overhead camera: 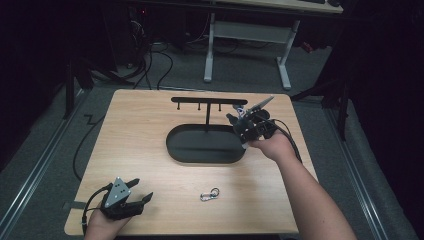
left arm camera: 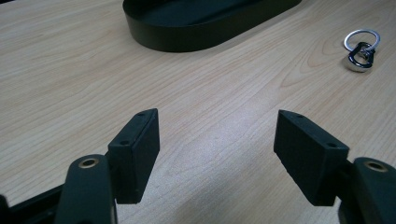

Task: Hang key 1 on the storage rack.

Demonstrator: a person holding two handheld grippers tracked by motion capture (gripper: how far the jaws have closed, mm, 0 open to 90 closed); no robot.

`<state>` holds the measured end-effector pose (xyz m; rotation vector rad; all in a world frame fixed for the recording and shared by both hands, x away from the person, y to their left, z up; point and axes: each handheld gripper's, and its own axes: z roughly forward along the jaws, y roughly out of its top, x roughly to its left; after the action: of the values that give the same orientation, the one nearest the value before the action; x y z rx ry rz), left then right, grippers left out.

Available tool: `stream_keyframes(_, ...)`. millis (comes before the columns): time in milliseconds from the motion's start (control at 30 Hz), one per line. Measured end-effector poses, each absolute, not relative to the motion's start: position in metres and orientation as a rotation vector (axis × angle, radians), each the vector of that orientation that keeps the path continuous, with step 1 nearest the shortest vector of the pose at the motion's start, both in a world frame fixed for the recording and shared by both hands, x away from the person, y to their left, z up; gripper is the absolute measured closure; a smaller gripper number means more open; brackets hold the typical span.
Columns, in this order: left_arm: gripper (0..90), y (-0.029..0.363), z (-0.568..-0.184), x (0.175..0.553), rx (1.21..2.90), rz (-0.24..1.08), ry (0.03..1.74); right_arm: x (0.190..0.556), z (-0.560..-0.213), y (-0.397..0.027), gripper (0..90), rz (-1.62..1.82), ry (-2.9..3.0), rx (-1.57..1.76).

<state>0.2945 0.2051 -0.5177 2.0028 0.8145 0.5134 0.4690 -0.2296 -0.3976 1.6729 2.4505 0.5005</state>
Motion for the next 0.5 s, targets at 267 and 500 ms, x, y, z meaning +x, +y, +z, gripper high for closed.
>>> stream_keyframes(267, 32.0, 0.205, -0.518, 0.294, 2.002, 0.51, 0.817, 0.474, -0.411, -0.228, 38.2, 0.51, 2.435, 1.697)
stream_keyframes(500, 32.0, 0.205, -0.518, 0.295, 2.004, 0.51, 0.812, 0.469, -0.409, -0.229, 36.3, 0.552, 2.431, 1.7)
